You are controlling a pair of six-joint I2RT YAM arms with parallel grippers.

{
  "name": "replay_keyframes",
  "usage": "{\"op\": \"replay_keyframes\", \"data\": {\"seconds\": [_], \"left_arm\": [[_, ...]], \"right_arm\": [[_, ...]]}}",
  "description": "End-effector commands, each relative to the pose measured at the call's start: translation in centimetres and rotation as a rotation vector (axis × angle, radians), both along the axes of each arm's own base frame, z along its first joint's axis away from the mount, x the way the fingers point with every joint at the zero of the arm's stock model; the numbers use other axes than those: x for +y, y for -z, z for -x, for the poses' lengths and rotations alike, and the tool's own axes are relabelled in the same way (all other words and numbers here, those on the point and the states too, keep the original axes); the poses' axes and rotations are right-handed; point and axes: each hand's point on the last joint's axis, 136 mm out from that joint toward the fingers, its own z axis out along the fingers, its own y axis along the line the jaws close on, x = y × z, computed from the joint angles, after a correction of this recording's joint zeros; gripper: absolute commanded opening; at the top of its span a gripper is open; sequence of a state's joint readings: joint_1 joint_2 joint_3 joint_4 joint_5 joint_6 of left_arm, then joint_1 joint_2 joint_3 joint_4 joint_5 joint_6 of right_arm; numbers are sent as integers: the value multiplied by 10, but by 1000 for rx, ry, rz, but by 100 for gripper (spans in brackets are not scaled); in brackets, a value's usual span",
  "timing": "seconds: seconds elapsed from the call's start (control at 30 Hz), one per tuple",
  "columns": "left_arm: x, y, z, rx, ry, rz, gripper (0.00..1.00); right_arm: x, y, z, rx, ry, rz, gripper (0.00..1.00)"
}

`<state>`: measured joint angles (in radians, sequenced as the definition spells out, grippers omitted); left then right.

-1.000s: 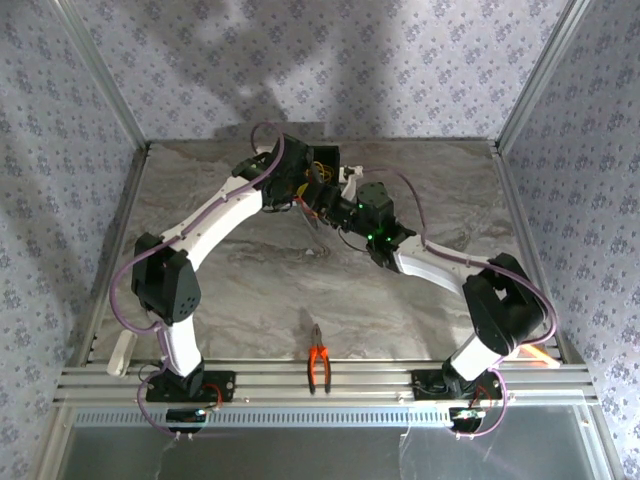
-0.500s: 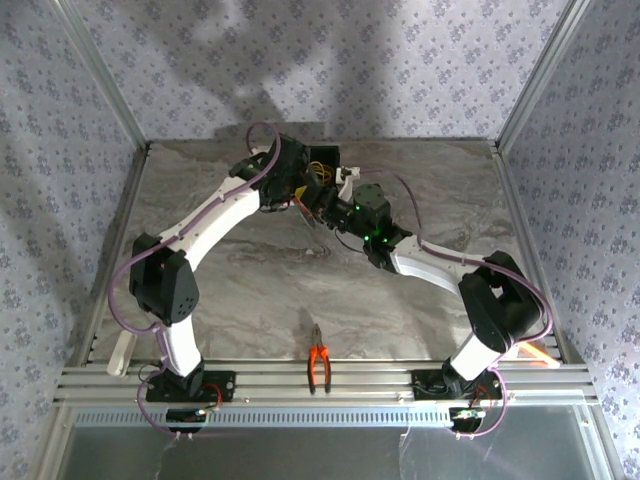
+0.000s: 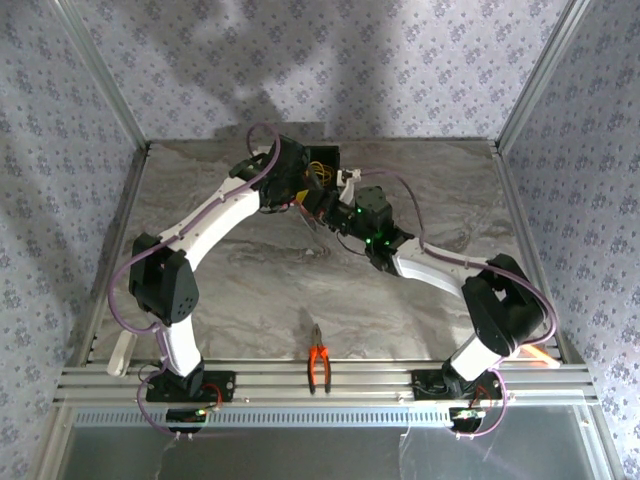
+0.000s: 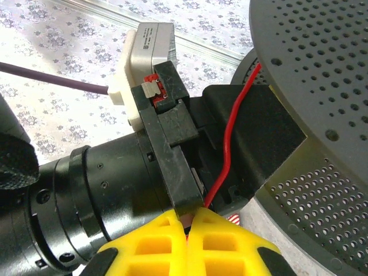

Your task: Wrap the cables

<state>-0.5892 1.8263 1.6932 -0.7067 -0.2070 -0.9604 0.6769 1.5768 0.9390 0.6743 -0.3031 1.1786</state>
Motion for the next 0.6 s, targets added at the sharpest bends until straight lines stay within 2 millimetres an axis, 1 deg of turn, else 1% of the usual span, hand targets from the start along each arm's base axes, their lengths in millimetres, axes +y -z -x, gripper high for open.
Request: {"op": "replay_keyframes", "data": {"seconds": [0.0, 0.2, 0.27, 0.4, 0.43, 0.47, 0.5, 0.53, 0.57], "left_arm": [[13, -65, -16, -169, -53, 110, 0], [26, -68, -19, -181, -82, 91, 0], [28, -69, -19, -186, -88, 86, 0], [27, -67, -19, -180, -89, 92, 0], [27, -67, -19, -178, -90, 95, 0], [26, -66, -19, -177, -90, 98, 0], [26, -66, -19, -177, -92, 103, 0], [25, -66, -18, -178, -90, 107, 0], [25, -66, -18, -181, -93, 110, 0]], "right_arm": [[-11, 9, 18, -1, -24, 58, 0], [-31, 24, 30, 10, -5, 115, 0], [-32, 25, 32, 9, -14, 121, 0], [-25, 20, 34, -5, -40, 123, 0], [-23, 18, 34, -8, -47, 118, 7], [-19, 15, 33, -11, -58, 111, 24], [-15, 10, 32, -19, -65, 100, 36], [-11, 6, 31, -27, -74, 89, 41], [-7, 2, 31, -34, -82, 78, 43]]}}
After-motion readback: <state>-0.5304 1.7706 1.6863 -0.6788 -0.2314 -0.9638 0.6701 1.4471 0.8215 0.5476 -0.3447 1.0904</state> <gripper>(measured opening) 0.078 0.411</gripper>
